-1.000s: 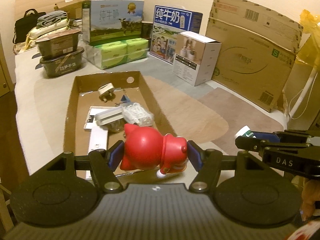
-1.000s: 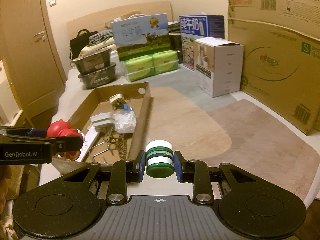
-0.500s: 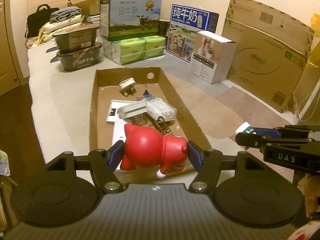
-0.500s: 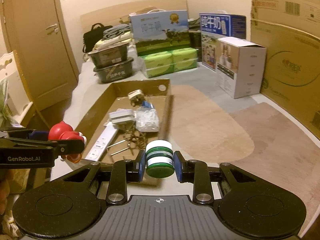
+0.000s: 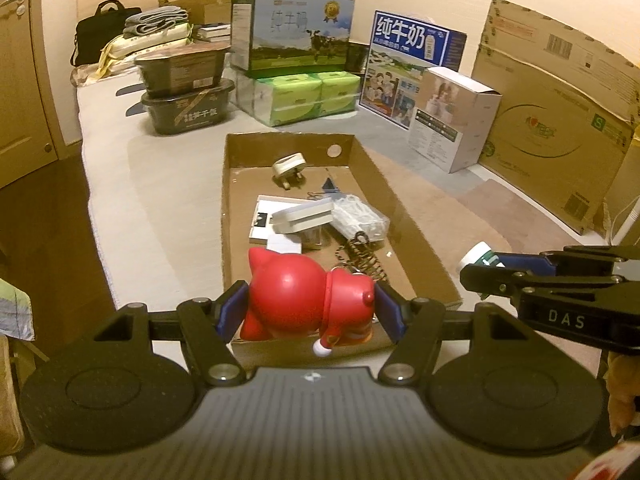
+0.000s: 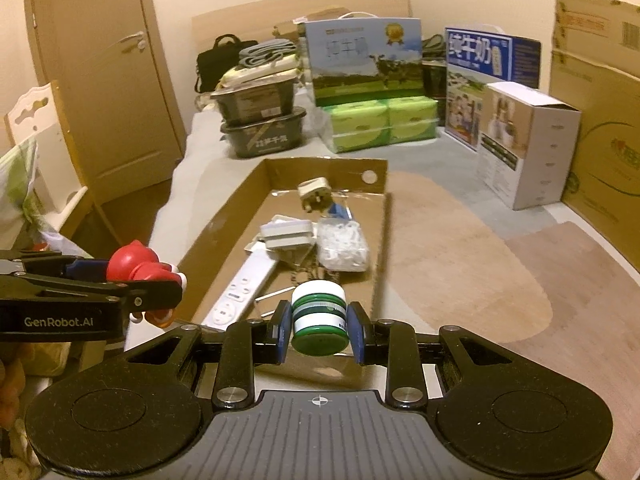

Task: Organize rigid objects

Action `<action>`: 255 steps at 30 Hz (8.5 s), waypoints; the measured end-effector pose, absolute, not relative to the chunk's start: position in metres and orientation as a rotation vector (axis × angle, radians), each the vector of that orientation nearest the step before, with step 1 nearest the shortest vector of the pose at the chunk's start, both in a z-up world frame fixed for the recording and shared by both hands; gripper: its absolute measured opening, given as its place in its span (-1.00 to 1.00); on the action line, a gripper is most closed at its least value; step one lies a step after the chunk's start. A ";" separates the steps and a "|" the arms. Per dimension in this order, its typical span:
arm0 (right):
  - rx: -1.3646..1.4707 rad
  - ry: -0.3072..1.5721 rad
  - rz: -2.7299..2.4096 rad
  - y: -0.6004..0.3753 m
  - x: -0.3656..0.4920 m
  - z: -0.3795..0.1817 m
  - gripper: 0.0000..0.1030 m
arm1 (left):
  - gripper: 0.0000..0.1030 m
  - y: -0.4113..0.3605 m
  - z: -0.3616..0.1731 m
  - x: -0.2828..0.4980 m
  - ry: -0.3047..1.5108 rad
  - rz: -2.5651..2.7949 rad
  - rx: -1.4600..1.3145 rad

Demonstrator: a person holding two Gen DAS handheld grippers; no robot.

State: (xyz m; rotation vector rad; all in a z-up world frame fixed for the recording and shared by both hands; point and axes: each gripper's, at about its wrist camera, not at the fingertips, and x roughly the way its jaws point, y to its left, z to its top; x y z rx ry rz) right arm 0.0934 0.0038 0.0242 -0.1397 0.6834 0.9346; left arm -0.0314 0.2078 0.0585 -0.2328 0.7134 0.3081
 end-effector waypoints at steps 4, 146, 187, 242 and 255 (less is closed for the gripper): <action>-0.151 0.685 0.949 0.014 0.094 0.023 -0.41 | 0.25 0.213 0.057 -0.030 0.719 0.316 -0.238; -0.222 0.732 0.981 0.141 0.269 0.008 0.57 | 0.96 0.324 0.027 0.138 0.780 0.336 -0.076; -0.100 0.777 0.817 -0.036 0.104 0.017 0.99 | 0.98 0.183 0.059 -0.052 0.711 0.421 -0.240; -0.065 0.870 0.694 -0.126 0.051 -0.018 0.99 | 0.99 0.104 0.033 -0.084 0.801 0.335 -0.196; -0.067 0.877 0.685 -0.126 0.054 -0.020 0.99 | 0.99 0.103 0.032 -0.080 0.802 0.323 -0.187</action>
